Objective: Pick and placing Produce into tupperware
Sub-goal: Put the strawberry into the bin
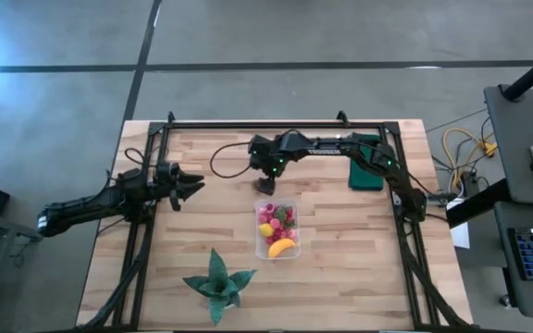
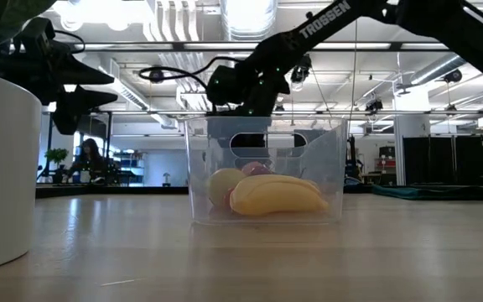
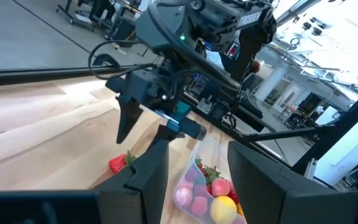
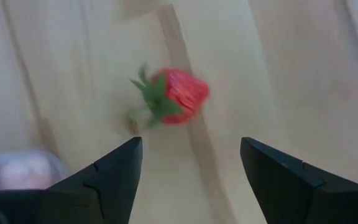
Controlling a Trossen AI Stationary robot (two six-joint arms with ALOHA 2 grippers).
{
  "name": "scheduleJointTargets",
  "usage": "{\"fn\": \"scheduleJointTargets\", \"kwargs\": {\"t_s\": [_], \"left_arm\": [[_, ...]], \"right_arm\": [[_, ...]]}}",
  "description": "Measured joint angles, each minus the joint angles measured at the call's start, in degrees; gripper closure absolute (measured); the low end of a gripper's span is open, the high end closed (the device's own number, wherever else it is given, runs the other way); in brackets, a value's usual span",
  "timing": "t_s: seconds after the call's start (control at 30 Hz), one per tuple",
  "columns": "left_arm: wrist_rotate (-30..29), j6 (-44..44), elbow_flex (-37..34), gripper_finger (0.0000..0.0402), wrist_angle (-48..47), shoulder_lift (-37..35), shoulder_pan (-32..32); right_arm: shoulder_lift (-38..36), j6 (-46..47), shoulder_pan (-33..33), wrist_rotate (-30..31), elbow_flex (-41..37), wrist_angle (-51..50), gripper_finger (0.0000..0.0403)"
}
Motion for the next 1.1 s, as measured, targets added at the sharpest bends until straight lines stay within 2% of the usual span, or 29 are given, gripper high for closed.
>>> {"fn": "scheduleJointTargets", "kwargs": {"t_s": [0.33, 0.43, 0.67, 0.9, 1.1], "left_arm": [[0.04, -0.28, -0.01, 0.0251, -0.01, 0.72, 0.00], [0.07, 0.03, -0.02, 0.0251, -0.03, 0.86, 0.00], [0.11, 0.08, -0.02, 0.0251, -0.03, 1.12, -0.02], [0.89, 0.08, -0.06, 0.0251, -0.06, 1.03, -0.02], [1.63, 0.10, -0.07, 0.0251, -0.03, 1.52, -0.04]], "right_arm": [[1.23, 21.85, 0.12, -0.18, 9.51, -4.02, 0.0140], [1.88, 25.93, 0.57, 1.84, 12.62, -3.73, 0.0141], [7.83, 29.70, 2.86, 2.68, 18.41, -8.22, 0.0141], [11.80, 29.81, 4.31, 9.19, 24.16, -14.58, 0.0143], [12.08, 31.24, 4.40, 11.10, 25.67, -16.17, 0.0143]]}}
